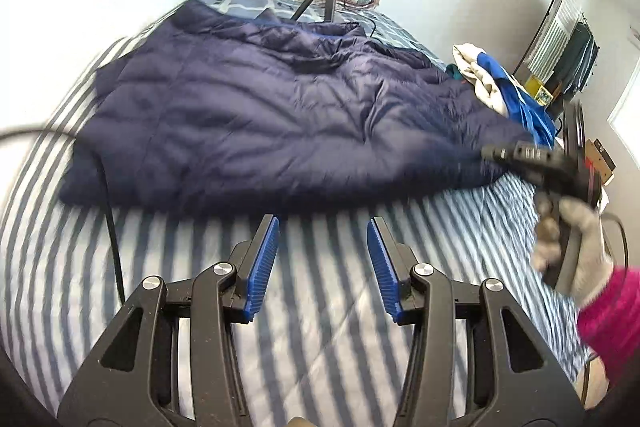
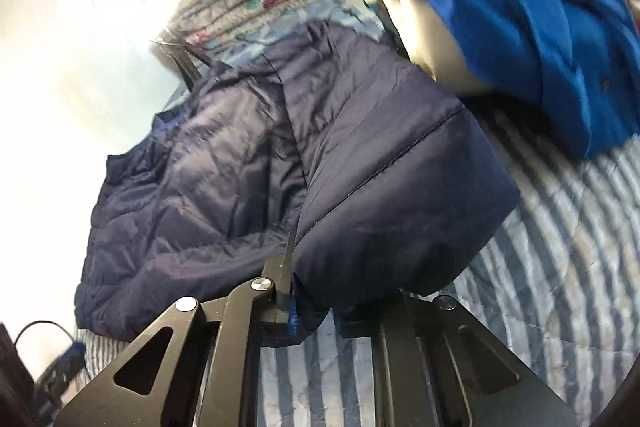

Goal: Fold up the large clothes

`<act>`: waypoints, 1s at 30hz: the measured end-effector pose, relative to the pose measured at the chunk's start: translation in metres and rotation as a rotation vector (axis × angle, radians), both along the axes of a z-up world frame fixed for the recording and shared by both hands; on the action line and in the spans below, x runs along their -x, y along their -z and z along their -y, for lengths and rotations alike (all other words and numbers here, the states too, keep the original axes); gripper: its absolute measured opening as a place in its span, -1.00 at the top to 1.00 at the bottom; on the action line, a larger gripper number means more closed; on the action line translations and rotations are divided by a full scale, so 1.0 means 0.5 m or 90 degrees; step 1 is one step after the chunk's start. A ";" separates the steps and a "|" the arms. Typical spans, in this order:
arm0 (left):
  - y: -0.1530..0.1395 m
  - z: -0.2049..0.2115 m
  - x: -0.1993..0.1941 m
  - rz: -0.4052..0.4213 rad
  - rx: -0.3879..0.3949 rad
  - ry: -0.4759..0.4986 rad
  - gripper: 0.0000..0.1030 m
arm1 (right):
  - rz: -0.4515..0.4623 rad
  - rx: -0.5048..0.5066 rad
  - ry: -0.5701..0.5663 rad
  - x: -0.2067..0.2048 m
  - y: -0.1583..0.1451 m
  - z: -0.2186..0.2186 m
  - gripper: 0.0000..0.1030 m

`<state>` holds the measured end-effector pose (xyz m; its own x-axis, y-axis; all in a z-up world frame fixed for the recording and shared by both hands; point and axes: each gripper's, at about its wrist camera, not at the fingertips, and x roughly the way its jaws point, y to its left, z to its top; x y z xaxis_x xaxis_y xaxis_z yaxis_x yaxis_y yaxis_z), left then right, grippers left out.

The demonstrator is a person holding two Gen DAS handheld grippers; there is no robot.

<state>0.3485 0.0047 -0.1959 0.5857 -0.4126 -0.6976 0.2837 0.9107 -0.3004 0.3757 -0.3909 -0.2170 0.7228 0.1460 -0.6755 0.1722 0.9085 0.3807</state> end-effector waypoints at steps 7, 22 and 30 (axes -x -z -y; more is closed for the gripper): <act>-0.011 -0.077 0.084 0.011 0.018 -0.027 0.08 | 0.062 0.137 -0.040 0.013 -0.098 -0.071 0.84; -0.020 -0.149 0.139 0.028 0.036 -0.054 0.08 | 0.182 0.280 -0.190 -0.004 -0.233 -0.312 0.85; -0.031 -0.178 0.163 0.041 0.046 -0.067 0.08 | 0.209 0.327 -0.332 -0.024 -0.220 -0.506 0.86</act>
